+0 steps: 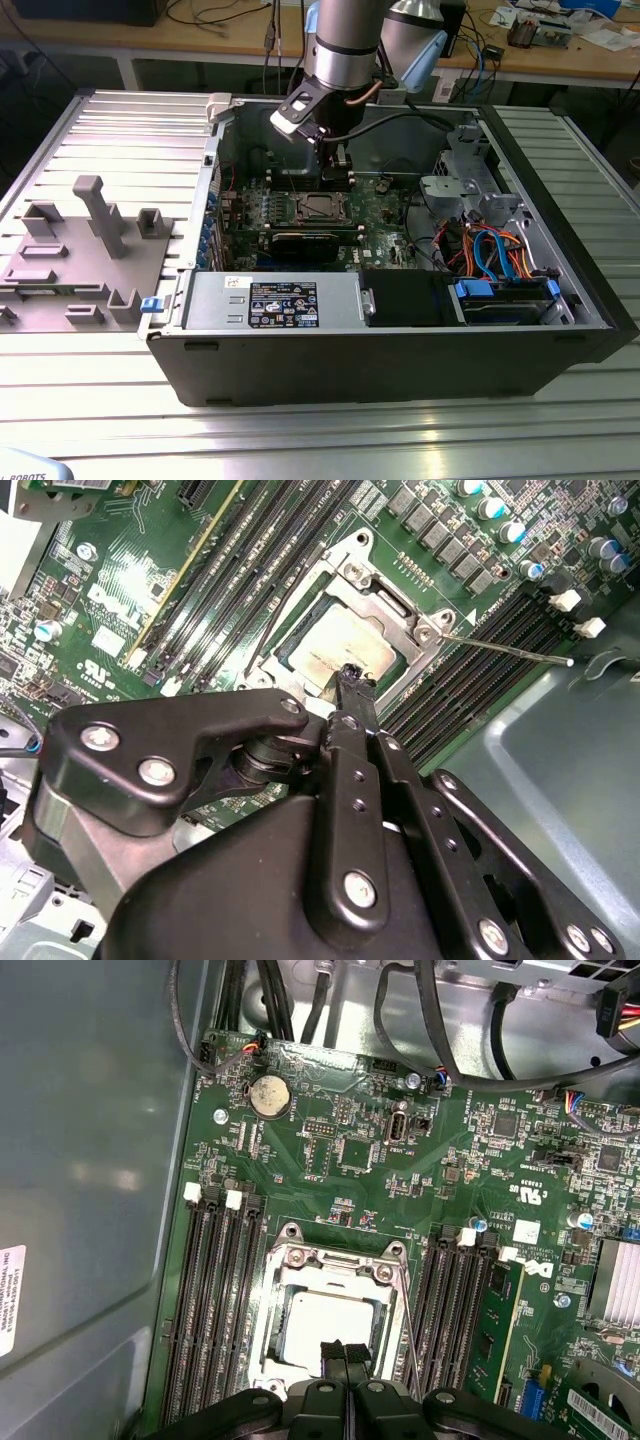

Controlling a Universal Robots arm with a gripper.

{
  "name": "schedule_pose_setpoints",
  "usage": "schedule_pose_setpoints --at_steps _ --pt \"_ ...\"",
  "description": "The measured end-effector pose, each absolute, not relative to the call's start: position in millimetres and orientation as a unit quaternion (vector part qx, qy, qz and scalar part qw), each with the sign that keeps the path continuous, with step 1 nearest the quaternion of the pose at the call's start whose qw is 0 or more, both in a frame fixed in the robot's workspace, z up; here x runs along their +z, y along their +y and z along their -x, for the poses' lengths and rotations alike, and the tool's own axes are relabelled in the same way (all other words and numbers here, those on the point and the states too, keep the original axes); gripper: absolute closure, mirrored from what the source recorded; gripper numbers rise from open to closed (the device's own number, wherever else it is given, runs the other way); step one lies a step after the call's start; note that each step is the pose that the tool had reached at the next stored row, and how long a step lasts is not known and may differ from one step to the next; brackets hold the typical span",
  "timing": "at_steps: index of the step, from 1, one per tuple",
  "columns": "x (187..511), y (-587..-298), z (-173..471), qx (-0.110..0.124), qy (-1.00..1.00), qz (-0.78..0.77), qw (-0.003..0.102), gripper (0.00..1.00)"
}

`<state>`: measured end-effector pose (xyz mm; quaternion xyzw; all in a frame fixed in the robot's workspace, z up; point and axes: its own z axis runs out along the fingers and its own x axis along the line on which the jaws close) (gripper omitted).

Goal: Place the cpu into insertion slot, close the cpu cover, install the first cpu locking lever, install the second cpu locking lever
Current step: 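Install the first cpu locking lever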

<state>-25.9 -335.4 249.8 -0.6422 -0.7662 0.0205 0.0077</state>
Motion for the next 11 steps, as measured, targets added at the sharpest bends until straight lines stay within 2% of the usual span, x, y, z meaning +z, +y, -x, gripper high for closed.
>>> schedule_pose_setpoints --at_steps 11 --pt "247.2 -335.4 25.9 0.021 -0.777 0.629 0.007 0.89"
